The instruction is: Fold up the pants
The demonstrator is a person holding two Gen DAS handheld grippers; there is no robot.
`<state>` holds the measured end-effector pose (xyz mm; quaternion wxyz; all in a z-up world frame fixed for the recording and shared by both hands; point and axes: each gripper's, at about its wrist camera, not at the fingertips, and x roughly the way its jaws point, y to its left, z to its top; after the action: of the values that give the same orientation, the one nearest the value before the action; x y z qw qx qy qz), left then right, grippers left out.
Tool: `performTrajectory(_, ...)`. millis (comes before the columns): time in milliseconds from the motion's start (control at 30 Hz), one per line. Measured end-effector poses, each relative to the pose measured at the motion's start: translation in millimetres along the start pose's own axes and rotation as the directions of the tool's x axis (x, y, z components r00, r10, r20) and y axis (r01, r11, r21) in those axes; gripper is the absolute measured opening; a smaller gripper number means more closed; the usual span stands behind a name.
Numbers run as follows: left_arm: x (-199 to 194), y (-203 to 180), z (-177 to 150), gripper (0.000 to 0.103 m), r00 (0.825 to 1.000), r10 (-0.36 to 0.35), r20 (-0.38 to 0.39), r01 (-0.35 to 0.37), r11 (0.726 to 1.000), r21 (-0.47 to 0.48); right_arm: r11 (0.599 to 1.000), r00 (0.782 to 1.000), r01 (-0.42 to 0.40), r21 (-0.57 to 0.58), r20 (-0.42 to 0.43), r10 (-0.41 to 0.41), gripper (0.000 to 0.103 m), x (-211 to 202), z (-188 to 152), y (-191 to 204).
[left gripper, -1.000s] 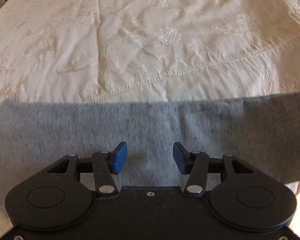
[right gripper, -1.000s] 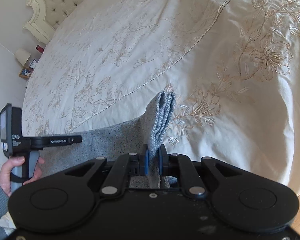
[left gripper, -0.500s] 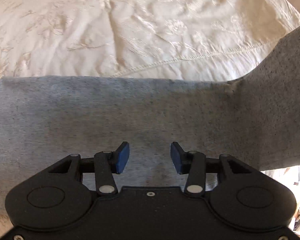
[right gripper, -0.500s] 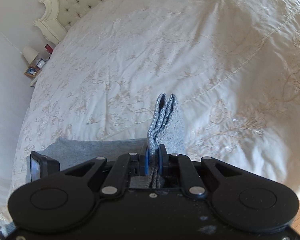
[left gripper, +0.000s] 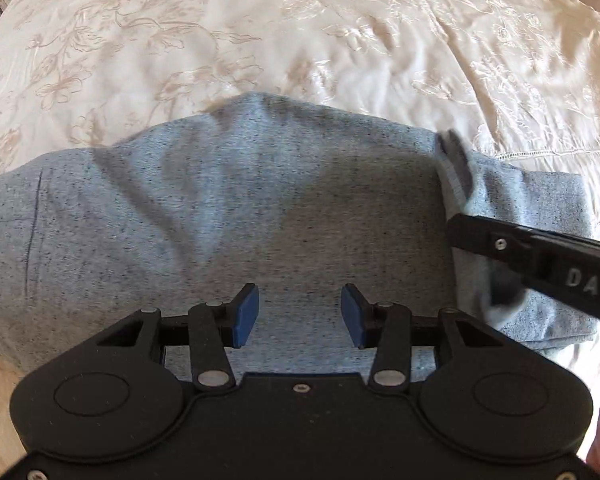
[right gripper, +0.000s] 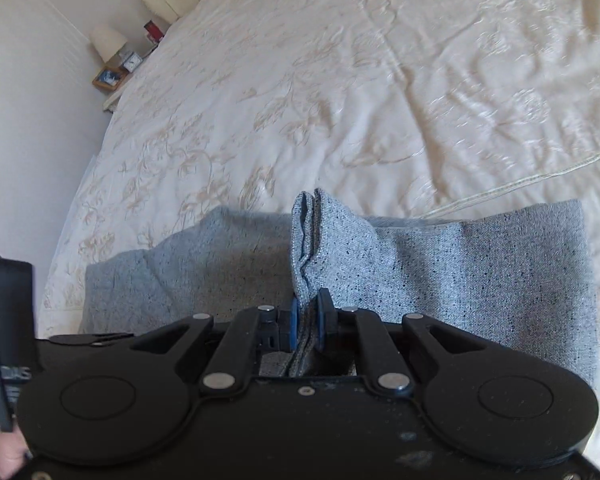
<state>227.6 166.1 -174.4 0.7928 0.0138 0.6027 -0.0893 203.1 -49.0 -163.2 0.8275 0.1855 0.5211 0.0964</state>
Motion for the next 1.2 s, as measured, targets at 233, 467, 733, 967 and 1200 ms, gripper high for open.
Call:
performTrajectory(233, -20.5, -7.7, 9.8, 0.052, 0.995, -0.074, 0.059, 0.072, 0.996, 0.044, 0.997, 0.999, -0.027, -0.074, 0.024, 0.029, 0.024, 11.9, -13.9, 23.8)
performTrajectory(467, -0.6, -67.7, 17.7, 0.053, 0.986, -0.156, 0.058, 0.146, 0.978, 0.152, 0.986, 0.985, 0.154, 0.06, 0.074, -0.158, 0.028, -50.1, -30.7, -54.3)
performTrajectory(733, 31.5, -68.7, 6.4, 0.052, 0.994, -0.053, -0.091, 0.061, 0.995, 0.083, 0.916, 0.943, 0.332, 0.224, -0.097, -0.318, 0.03, -64.2, -64.1, -162.6)
performTrajectory(967, 14.8, -82.0, 45.9, 0.052, 0.999, -0.028, 0.046, 0.027, 0.999, 0.035, 0.969, 0.971, 0.228, 0.095, 0.054, -0.234, 0.03, -83.2, -9.1, -151.2)
performTrajectory(1200, 66.4, -91.2, 55.6, 0.063, 0.997, 0.077, -0.029, -0.077, 0.997, 0.014, 0.96, 0.961, 0.276, -0.04, 0.002, -0.276, 0.03, -13.9, 46.5, -157.5)
